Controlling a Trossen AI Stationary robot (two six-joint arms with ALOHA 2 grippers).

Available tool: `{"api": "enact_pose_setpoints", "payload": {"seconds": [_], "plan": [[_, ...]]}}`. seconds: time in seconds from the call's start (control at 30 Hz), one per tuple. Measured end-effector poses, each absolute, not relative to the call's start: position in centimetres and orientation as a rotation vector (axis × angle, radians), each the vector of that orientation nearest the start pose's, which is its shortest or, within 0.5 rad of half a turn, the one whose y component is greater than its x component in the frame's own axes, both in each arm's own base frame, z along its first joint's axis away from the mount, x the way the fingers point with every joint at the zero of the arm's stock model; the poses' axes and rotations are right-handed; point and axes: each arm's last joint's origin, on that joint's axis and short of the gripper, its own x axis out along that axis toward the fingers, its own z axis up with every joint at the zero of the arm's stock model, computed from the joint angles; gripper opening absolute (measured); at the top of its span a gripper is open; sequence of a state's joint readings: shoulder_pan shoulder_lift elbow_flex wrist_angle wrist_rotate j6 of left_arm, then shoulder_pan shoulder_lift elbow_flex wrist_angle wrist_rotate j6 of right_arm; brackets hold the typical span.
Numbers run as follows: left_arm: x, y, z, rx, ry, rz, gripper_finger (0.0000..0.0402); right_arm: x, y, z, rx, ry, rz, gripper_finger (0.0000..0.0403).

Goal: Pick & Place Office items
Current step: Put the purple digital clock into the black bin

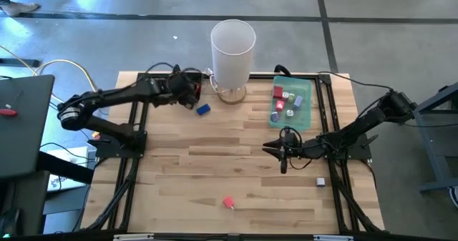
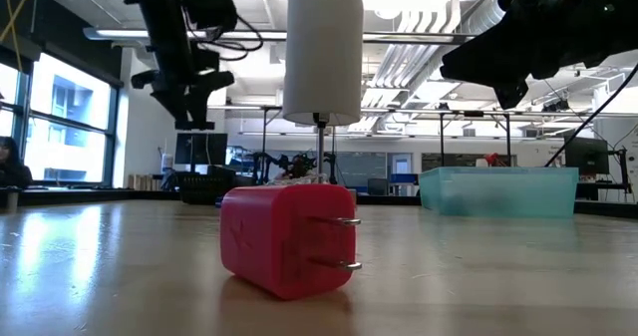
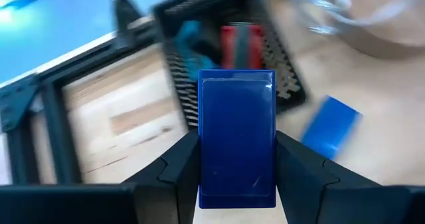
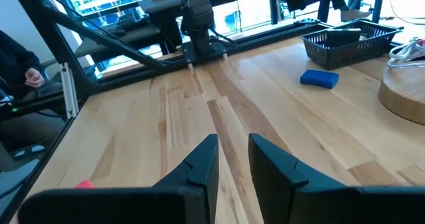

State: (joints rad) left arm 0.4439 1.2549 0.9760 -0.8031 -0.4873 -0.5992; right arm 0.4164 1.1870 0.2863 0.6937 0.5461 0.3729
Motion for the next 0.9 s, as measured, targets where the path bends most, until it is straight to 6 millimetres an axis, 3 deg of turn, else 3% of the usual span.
{"api": "enact_pose_setpoints", "payload": {"seconds": [0.23,0.9], "plan": [[19.0,14.5,26.0,-0.597,0.795,1.236,0.0147,19.9,7.2,17.4,0.276,0.158,-0.157,0.007],[20.7,18.5,21.4,-0.726,0.856,1.294,0.0147,19.9,7.2,17.5,0.289,0.157,-0.157,0.007]]}}
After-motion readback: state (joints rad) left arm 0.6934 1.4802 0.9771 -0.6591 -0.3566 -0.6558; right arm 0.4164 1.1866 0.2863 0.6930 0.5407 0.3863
